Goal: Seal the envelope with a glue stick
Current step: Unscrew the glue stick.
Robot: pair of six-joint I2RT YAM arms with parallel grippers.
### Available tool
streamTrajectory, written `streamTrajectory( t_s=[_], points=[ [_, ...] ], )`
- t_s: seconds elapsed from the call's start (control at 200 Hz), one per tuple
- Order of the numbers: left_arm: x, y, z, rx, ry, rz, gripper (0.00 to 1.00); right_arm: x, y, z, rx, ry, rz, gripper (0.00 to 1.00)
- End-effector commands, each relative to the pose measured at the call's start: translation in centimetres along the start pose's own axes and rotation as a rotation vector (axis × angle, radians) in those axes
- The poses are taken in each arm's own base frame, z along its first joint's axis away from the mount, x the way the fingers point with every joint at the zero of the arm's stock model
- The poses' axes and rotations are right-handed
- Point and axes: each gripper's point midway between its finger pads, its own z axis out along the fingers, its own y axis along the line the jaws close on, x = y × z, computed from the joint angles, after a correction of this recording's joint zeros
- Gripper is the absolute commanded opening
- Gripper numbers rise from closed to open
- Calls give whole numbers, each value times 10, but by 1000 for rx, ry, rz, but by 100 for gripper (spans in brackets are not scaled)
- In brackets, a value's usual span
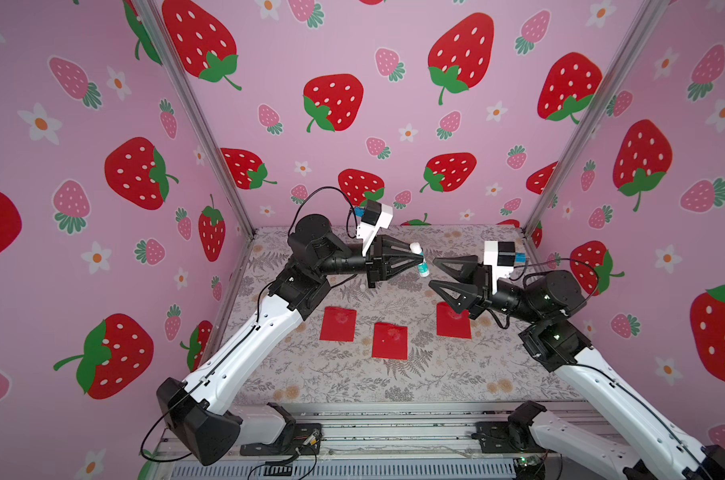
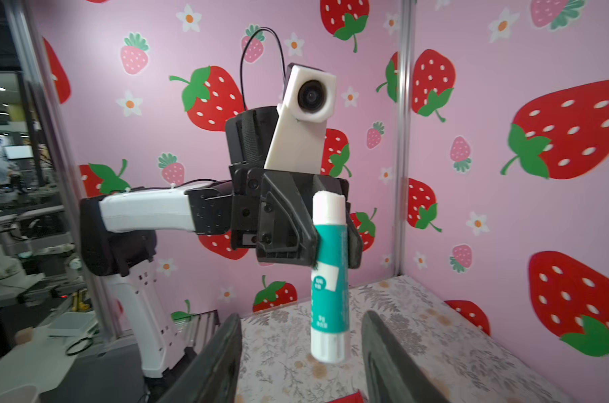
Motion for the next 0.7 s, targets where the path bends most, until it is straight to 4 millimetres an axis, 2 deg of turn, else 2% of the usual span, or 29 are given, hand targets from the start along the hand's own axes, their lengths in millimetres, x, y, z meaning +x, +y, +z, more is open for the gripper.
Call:
streamTrajectory(
  t_s=[0.0,0.15,0.295,0.585,0.67,0.695],
  points=[
    [-37,4,-11,-110,-152,-64,0,-16,-35,-5,215,-74,-183,56],
    [-41,15,-18,-184,-209,-179,0,-15,-50,1,267,-88,-311,55],
    [-40,23,-19,-204,-242,-263,0,-14,-57,11,267,-92,-341,55],
    [-35,32,-23,-246,-266,-291,0,-19,-28,21,83,-131,-352,53],
    [-35,33,-23,-246,-267,-297,0,-21,-27,23,72,-136,-339,53],
    [-35,33,-23,-247,-268,-298,0,-21,-29,24,78,-137,-334,49]
  ],
)
